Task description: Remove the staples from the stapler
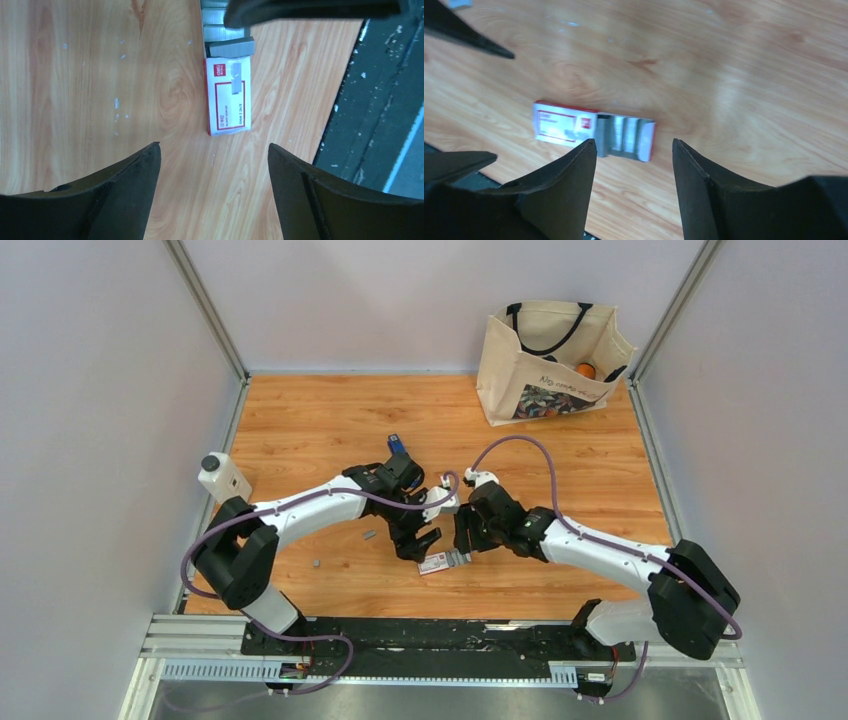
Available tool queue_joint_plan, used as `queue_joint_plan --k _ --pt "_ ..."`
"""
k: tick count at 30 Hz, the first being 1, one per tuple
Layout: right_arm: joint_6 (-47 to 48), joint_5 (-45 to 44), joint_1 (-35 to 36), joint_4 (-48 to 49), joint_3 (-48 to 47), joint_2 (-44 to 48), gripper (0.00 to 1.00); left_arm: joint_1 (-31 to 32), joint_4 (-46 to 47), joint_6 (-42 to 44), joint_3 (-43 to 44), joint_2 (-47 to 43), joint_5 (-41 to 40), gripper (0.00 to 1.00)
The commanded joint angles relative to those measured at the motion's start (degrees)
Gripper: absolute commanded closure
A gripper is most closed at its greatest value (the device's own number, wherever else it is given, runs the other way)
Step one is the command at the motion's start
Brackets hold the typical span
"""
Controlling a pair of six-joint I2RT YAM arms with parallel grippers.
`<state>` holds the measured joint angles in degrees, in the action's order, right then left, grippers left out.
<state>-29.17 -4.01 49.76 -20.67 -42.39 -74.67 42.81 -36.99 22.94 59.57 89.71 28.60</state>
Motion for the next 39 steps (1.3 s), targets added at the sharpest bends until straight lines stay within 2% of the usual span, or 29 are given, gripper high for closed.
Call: queue_joint_plan --k 1,8,12,27,34,39 --pt "2.1 -1.1 -3.0 1.5 1.1 -0.1 0.41 2.1 -0.3 -2.4 0.2 3.4 -2.8 0.14" --pt "1.7 0.1 -3.0 3.8 3.1 -2.4 0.53 2.2 0.5 -2.6 -2.4 3.1 -5.8 0.20" --pt "0.2 1.7 -3.0 5.6 4.3 -2.4 0.54 2.6 1.7 -3.7 -2.1 2.7 -4.6 0.14" --pt "-1.0 5.2 -3.0 6.4 4.0 -5.7 0.58 8.8 6.0 -5.4 -3.1 5.2 -8.3 0.13" --pt "-1.5 5.2 -3.0 6.3 3.9 -6.0 0.73 10.3 6.4 -4.6 -1.9 7.9 -10.9 0.13" --pt "-1.8 4.9 -3.0 6.2 4.4 -5.3 0.80 10.5 6.3 -3.7 -1.7 8.6 -13.2 0.24"
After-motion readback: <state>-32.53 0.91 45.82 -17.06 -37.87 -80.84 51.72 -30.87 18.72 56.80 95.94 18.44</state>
